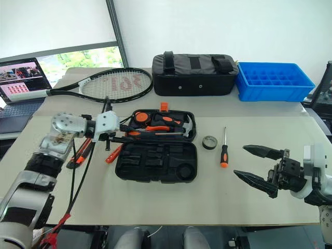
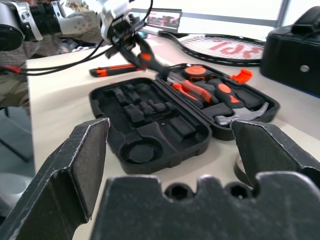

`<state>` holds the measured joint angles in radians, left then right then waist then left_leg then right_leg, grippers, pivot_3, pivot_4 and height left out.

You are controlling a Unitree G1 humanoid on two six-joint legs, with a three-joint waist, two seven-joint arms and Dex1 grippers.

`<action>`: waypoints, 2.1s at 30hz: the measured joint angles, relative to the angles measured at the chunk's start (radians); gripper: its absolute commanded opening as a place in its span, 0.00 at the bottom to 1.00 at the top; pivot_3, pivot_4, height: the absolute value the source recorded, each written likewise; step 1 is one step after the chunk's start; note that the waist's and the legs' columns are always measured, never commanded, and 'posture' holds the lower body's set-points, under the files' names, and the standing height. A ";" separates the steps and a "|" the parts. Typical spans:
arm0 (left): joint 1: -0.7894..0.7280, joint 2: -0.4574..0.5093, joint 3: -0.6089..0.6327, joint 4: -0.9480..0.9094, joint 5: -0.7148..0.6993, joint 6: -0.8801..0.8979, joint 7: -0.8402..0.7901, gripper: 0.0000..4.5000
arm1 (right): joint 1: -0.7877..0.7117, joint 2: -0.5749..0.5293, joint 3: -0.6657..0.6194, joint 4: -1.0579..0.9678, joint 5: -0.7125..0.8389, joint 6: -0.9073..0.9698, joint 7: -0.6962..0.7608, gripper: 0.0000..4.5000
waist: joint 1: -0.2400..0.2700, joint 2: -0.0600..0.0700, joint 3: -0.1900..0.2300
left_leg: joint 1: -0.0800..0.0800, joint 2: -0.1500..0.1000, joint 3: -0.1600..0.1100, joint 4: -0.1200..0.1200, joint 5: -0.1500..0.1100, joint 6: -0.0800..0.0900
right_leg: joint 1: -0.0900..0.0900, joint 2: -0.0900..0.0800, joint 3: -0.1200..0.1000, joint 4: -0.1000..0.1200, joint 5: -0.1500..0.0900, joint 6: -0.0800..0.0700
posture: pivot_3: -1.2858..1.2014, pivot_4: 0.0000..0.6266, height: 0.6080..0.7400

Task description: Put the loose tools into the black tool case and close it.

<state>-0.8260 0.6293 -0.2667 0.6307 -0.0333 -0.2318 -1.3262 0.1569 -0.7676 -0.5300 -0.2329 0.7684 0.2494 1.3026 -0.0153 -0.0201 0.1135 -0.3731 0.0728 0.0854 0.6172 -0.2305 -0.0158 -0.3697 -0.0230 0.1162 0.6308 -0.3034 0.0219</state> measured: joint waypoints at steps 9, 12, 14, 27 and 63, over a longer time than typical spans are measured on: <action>-0.084 -0.048 -0.050 0.215 0.094 -0.128 -0.059 0.21 | 0.054 0.005 -0.038 -0.055 0.002 0.000 -0.038 1.00 | 0.002 0.000 0.000 | 0.000 -0.001 -0.001 0.001 0.000 0.000 | 0.000 0.000 0.001 0.001 0.000 0.001 | 0.52 0.24 0.75; -0.091 -0.057 -0.051 0.238 0.108 -0.138 -0.050 0.21 | 0.054 0.005 -0.038 -0.057 0.002 0.000 -0.040 1.00 | 0.002 0.000 0.000 | -0.001 -0.001 -0.002 0.002 0.000 0.000 | 0.000 0.000 0.001 0.002 0.000 0.001 | 0.52 0.24 0.75; -0.103 -0.071 -0.051 0.259 0.117 -0.138 -0.041 0.21 | 0.055 0.005 -0.038 -0.059 0.002 0.000 -0.043 1.00 | 0.003 0.000 0.000 | -0.001 -0.001 -0.002 0.004 0.000 0.000 | 0.000 0.000 0.000 0.002 0.000 0.001 | 0.52 0.24 0.75; -0.148 -0.078 -0.066 0.330 0.197 -0.188 0.024 0.93 | 0.046 0.005 -0.038 -0.065 0.002 0.000 -0.048 1.00 | 0.003 -0.002 0.001 | -0.001 -0.003 -0.006 0.010 0.001 0.003 | 0.000 0.000 0.000 0.012 -0.005 0.008 | 0.52 0.24 0.75; -0.074 -0.285 0.010 0.365 0.111 -0.146 0.142 0.00 | 0.051 0.005 -0.035 -0.071 0.000 0.000 -0.061 1.00 | 0.003 0.006 -0.003 | -0.010 -0.011 -0.023 0.016 0.001 0.004 | 0.006 0.003 0.004 0.011 -0.006 0.011 | 0.52 0.24 0.75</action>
<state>-0.8998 0.3442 -0.2572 0.9961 0.0776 -0.3774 -1.1838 0.2075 -0.7626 -0.5648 -0.3043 0.7680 0.2492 1.2417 -0.0121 -0.0143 0.1109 -0.3834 0.0620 0.0623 0.6332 -0.2293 -0.0122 -0.3633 -0.0200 0.1198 0.6420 -0.3097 0.0328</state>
